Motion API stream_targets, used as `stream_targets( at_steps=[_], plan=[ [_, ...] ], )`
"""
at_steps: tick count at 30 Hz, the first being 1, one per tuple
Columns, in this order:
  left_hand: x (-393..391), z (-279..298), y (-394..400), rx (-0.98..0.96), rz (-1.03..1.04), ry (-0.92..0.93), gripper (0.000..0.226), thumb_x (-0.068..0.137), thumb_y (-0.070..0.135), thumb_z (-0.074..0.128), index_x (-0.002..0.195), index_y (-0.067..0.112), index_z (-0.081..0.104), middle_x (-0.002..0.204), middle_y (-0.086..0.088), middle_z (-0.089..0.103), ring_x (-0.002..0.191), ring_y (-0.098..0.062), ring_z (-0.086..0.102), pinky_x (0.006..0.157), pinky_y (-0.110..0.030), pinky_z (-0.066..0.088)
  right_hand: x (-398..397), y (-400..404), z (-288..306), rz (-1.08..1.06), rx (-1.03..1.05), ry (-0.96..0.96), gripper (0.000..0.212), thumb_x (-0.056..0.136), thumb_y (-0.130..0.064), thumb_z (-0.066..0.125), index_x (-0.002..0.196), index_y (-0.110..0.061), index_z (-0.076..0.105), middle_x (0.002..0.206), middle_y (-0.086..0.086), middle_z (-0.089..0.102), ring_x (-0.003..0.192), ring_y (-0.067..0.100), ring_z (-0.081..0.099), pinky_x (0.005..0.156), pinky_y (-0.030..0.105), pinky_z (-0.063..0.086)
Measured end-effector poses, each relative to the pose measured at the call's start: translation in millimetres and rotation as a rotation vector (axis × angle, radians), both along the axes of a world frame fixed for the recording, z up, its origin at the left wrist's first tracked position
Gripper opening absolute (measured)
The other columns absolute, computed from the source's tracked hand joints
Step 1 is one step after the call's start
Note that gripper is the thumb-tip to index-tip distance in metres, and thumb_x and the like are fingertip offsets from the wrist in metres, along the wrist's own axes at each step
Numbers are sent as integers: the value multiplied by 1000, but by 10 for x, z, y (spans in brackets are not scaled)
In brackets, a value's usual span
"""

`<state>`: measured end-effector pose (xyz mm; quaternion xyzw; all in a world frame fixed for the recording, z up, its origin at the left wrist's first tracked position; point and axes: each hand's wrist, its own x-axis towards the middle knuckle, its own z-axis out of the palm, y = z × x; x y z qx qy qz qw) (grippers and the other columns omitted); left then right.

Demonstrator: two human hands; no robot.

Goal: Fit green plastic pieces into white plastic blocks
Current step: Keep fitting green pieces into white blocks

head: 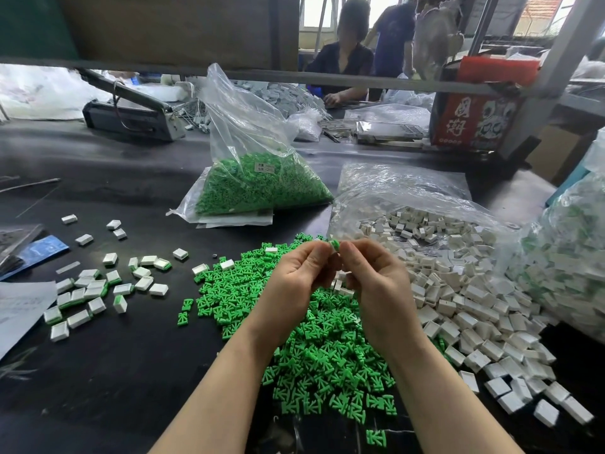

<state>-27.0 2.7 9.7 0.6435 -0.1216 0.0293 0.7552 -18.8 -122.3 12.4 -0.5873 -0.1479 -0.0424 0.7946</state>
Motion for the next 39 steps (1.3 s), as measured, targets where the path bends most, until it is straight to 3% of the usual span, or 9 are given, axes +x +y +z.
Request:
stream_targets(
  at_steps=[6, 11, 14, 17, 24, 28, 32, 36, 39],
  plan=[
    [-23, 29, -16, -23, -21, -60, 24, 99, 24, 44, 86, 8, 57, 67, 11, 56, 64, -2, 49, 65, -16, 45, 26, -41, -13, 224, 221, 245, 15, 77, -21, 69, 87, -11, 67, 75, 1, 64, 68, 11, 58, 55, 19, 45],
    [-6, 18, 11, 105, 3, -150, 21, 97, 26, 47, 89, 13, 61, 69, 15, 58, 69, -1, 51, 69, -18, 43, 46, -76, -1, 288, 251, 350, 13, 78, -16, 69, 90, -13, 73, 88, 7, 68, 79, 19, 61, 72, 29, 43],
    [5, 0, 21, 189, 97, -209, 19, 98, 22, 52, 102, 12, 68, 88, 9, 68, 83, -1, 61, 77, -16, 46, 51, -93, 13, 306, 290, 394, 22, 81, -16, 68, 103, -12, 69, 94, 9, 68, 82, 21, 64, 74, 30, 51],
    [17, -12, 31, 189, 186, -265, 24, 96, 25, 55, 114, 19, 71, 102, -4, 60, 100, -16, 61, 86, -22, 49, 31, -69, 10, 351, 246, 420, 33, 87, -28, 65, 113, -8, 62, 97, 12, 64, 82, 21, 61, 69, 29, 53],
    [9, -22, 43, 394, 282, -278, 29, 92, 48, 53, 116, 46, 68, 111, 6, 47, 115, -16, 44, 107, -36, 37, 20, -67, 15, 439, 312, 413, 29, 91, -40, 56, 91, -17, 75, 86, 1, 71, 78, 13, 66, 63, 23, 52],
    [-3, -1, 13, 417, 260, -264, 35, 92, 47, 53, 123, 37, 66, 113, 7, 48, 116, -15, 46, 106, -28, 37, 40, -79, -9, 403, 308, 399, 21, 88, -33, 60, 86, -20, 77, 86, -1, 72, 77, 10, 65, 61, 20, 49],
    [-19, 33, 1, 336, 355, -271, 21, 92, 22, 68, 112, 25, 71, 108, 4, 57, 101, -14, 57, 82, -11, 38, 69, -78, -31, 350, 277, 380, 21, 79, -34, 69, 88, -16, 78, 89, 2, 72, 82, 15, 62, 69, 24, 46],
    [-48, 65, 5, 319, 411, -304, 17, 85, 23, 68, 101, 23, 74, 98, 6, 63, 87, -14, 60, 72, -23, 44, 77, -76, -49, 343, 248, 312, 34, 70, -36, 82, 95, -13, 77, 93, 7, 69, 90, 20, 55, 75, 28, 41],
    [-63, 91, -7, 284, 425, -313, 17, 84, 17, 67, 98, 22, 76, 95, 8, 65, 83, -13, 63, 70, -20, 46, 94, -59, -60, 327, 225, 280, 54, 59, -37, 92, 101, -7, 75, 95, 12, 65, 95, 31, 49, 80, 33, 38]
  ],
)
